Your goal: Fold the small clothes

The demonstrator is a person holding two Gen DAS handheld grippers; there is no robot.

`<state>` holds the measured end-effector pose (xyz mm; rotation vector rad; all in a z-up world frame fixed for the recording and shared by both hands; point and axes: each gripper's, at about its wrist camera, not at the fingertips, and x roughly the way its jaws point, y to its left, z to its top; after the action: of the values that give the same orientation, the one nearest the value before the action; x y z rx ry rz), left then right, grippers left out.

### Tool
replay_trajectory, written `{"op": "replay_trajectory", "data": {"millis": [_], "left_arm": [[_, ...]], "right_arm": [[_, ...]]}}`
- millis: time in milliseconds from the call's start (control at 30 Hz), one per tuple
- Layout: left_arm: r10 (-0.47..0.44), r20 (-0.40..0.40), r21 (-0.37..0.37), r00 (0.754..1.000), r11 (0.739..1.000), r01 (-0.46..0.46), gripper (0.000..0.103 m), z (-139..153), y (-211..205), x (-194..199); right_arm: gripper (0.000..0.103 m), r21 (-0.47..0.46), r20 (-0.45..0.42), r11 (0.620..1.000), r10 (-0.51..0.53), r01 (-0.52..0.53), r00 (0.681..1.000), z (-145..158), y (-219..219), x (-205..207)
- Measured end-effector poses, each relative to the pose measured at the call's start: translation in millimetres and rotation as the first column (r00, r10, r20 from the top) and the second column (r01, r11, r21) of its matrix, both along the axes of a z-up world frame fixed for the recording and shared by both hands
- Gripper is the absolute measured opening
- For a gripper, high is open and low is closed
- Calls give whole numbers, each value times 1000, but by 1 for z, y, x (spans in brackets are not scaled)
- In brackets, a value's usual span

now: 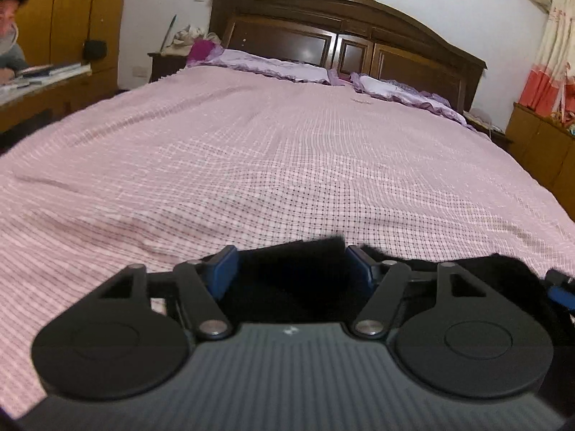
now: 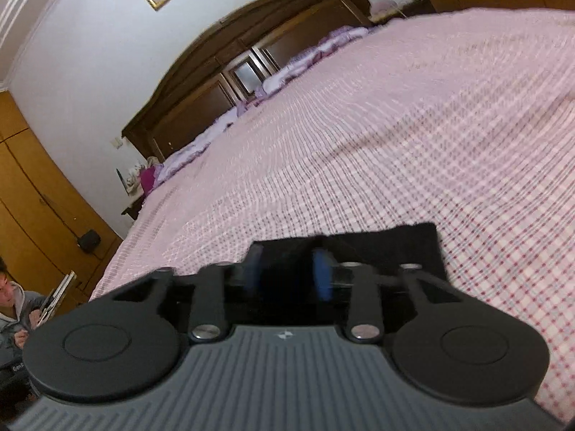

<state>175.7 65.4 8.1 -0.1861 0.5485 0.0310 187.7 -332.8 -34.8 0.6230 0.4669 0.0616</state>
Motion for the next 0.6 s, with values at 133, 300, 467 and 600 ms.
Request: {"op": "replay_trajectory", "data": {"millis": [133, 300, 467, 600], "left_arm": [[5, -16, -15, 1000, 1000, -5, 67, 6, 4, -18], [-4, -68, -16, 998, 1000, 3, 67, 4, 11, -44], [-17, -152, -38, 988, 999, 12, 67, 2, 12, -69], [-45, -184, -28, 982, 999, 40, 68, 0, 7, -79]], "right_arm": [[65, 0, 33, 1000, 8, -8, 999, 12, -4, -18], [72, -25, 10, 998, 50, -50, 999, 20, -8, -37], [82, -18, -5, 997, 79, -79, 997, 24, -17, -67], [87, 13, -30, 996, 91, -90, 995, 22, -28, -82]]}}
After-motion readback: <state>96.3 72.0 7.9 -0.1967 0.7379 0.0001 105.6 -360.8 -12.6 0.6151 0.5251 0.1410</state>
